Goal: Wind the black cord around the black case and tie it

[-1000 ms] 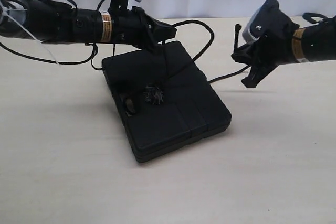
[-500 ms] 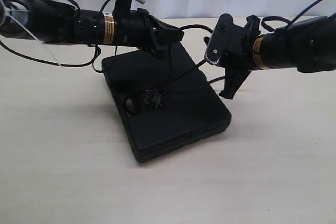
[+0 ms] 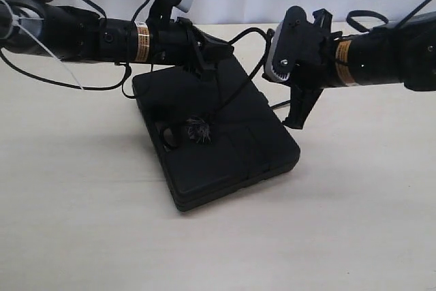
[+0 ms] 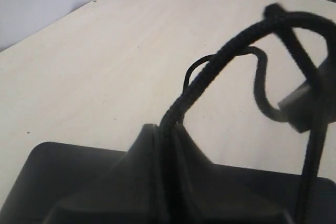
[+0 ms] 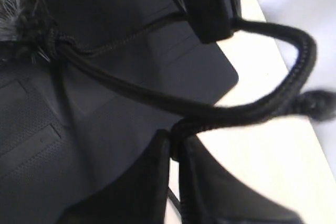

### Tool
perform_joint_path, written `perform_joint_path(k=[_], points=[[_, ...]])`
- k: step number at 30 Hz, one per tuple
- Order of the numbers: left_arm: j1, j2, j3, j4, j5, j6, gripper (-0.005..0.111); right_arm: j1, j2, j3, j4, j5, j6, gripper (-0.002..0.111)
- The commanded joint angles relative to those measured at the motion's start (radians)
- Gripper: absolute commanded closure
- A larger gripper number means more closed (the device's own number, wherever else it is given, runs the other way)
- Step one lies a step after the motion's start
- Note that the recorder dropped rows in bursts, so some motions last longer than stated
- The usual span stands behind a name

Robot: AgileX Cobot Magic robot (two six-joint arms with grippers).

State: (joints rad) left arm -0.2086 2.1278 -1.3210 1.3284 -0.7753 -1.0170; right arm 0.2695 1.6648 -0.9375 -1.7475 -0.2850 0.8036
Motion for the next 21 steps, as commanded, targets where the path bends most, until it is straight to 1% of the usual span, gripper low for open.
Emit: perform_joint_path(k=[1, 6, 9, 14, 21], points=[[-0.001, -0.001, -0.008, 0.004, -0.046, -0.011, 0.107, 0.001, -0.003, 0.021, 0.003, 0.149, 0.007, 0.104], [-0.001, -0.001, -0.008, -0.002, -0.046, -0.063, 0.107, -0.001, 0.030, 0.026, 0.003, 0.153, -0.205, 0.104], [-0.001, -0.001, -0.008, 0.022, -0.046, -0.064, 0.107, -0.001, 0.043, 0.026, 0.003, 0.151, -0.266, 0.104], [-0.001, -0.001, -0.008, 0.022, -0.046, -0.064, 0.107, -0.001, 0.043, 0.026, 0.003, 0.132, -0.394, 0.104], [-0.001, -0.001, -0.008, 0.022, -0.046, -0.064, 0.107, 0.001, 0.043, 0.013, 0.003, 0.092, -0.407, 0.104]])
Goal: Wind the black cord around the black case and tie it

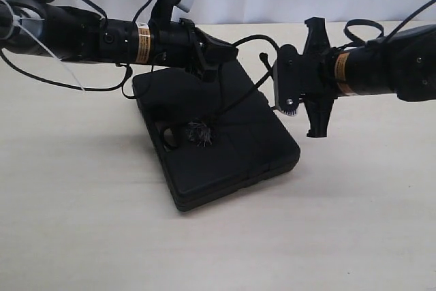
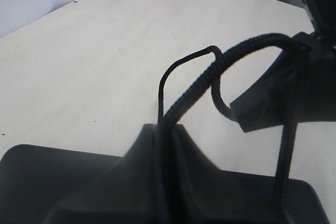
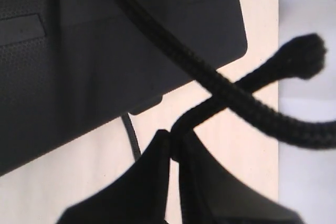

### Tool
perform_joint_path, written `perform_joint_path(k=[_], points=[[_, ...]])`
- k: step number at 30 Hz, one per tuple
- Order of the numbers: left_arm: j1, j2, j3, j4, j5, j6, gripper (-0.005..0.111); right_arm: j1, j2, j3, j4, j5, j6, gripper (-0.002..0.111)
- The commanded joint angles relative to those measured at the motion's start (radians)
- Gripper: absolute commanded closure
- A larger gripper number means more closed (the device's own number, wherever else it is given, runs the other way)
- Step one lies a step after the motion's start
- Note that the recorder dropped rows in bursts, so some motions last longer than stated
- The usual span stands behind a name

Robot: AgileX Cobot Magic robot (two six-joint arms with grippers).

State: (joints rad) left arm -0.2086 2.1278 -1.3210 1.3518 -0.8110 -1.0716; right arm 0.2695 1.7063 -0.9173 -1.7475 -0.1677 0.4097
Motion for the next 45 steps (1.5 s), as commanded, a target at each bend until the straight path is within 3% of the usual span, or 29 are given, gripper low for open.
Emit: perform_joint_path(k=[1, 16, 24, 27, 34, 41, 45], points=[[-0.001, -0.001, -0.008, -0.001, -0.010, -0.009, 0.107, 0.001, 0.001, -0.013, 0.003, -0.025, -0.013, 0.104], [-0.001, -0.001, -0.008, 0.023, -0.018, -0.024, 0.103, 0.001, 0.001, -0.059, 0.061, -0.101, -0.006, 0.104], [-0.030, -0.001, -0.008, 0.023, 0.058, -0.022, 0.051, 0.001, 0.001, -0.059, 0.092, -0.101, -0.006, 0.104], [-0.036, -0.021, -0.008, 0.030, 0.079, 0.006, 0.041, 0.001, 0.001, -0.059, 0.115, -0.101, -0.006, 0.104], [-0.036, -0.100, -0.008, 0.170, 0.079, -0.058, 0.040, 0.001, 0.001, -0.059, 0.115, -0.130, -0.006, 0.104], [-0.036, -0.138, -0.008, 0.271, 0.236, -0.126, 0.041, 0.001, 0.001, -0.059, 0.116, -0.169, -0.006, 0.104], [-0.036, -0.155, -0.008, 0.295, 0.234, -0.169, 0.041, 0.001, 0.001, -0.059, 0.136, -0.171, -0.006, 0.104]])
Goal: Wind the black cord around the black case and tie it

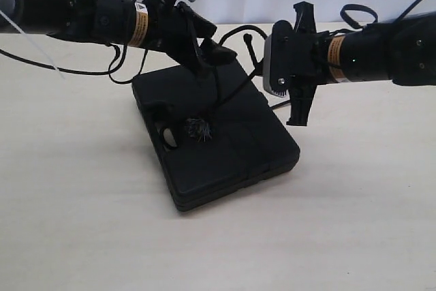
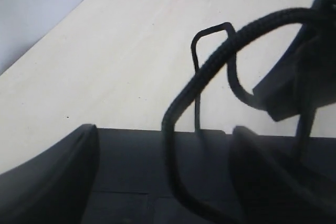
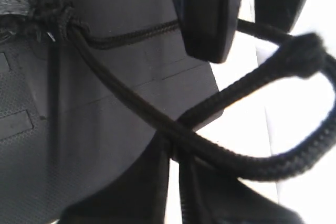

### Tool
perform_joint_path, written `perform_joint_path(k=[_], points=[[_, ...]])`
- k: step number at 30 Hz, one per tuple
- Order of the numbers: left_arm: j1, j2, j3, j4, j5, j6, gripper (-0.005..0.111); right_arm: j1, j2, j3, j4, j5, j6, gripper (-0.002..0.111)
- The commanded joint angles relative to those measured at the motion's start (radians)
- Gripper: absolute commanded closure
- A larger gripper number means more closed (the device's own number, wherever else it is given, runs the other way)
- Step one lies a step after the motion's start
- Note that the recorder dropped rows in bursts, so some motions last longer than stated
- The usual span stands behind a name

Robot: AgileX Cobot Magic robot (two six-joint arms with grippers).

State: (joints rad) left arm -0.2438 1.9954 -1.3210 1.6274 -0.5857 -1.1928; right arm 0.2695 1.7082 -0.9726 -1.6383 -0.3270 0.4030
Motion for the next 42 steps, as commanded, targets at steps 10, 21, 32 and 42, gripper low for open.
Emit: perform_joint_path(k=[10, 21, 32, 42], points=[[-0.001, -0.119, -0.008, 0.117, -0.278, -0.171, 0.041, 0.001, -0.001, -0.004, 0.056, -0.009, 0.001, 0.104], [-0.001, -0.034, -0.008, -0.024, -0.276, -0.063, 0.041, 0.001, -0.001, -0.004, 0.056, -0.009, 0.001, 0.104], [-0.024, 0.023, -0.008, -0.177, -0.286, 0.045, 0.065, 0.001, -0.001, -0.004, 0.056, -0.009, 0.003, 0.104], [-0.037, 0.022, -0.008, -0.208, -0.222, 0.040, 0.068, 0.001, -0.001, -0.004, 0.056, -0.009, 0.003, 0.104]])
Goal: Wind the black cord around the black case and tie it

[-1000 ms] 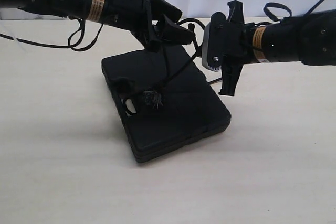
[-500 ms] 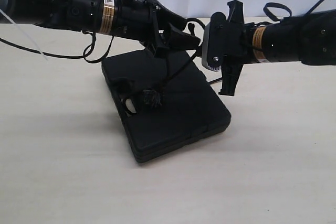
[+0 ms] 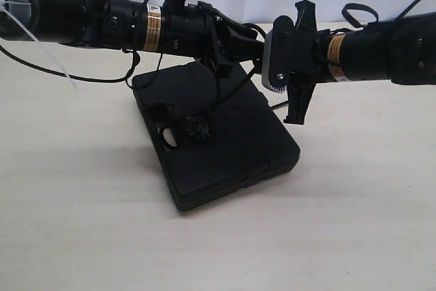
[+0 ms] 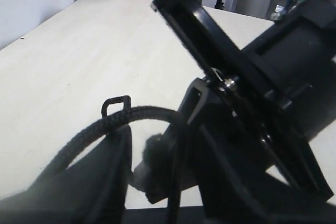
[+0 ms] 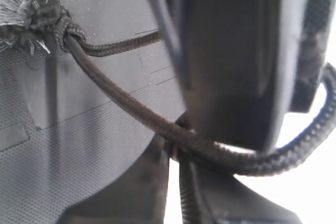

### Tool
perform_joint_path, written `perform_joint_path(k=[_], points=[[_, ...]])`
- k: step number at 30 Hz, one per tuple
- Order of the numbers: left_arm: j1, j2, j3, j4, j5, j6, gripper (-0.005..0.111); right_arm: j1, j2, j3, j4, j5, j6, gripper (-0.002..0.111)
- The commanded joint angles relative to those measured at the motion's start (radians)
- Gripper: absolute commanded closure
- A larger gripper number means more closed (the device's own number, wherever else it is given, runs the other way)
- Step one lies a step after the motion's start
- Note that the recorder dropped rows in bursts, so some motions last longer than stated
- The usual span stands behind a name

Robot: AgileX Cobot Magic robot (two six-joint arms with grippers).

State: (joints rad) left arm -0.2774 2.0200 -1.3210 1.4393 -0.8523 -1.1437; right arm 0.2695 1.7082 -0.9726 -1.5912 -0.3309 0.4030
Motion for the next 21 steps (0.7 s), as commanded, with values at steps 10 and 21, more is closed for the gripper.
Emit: perform_joint_path(k=[10, 21], points=[[-0.003, -0.002, -0.008, -0.016, 0.039, -0.007, 0.107, 0.001, -0.001, -0.004, 0.009, -0.005, 0.070, 0.089], [-0.003, -0.005, -0.020, -0.066, -0.020, 0.025, 0.107, 0.001, -0.199, 0.009, 0.081, 0.371, 0.301, 0.061]])
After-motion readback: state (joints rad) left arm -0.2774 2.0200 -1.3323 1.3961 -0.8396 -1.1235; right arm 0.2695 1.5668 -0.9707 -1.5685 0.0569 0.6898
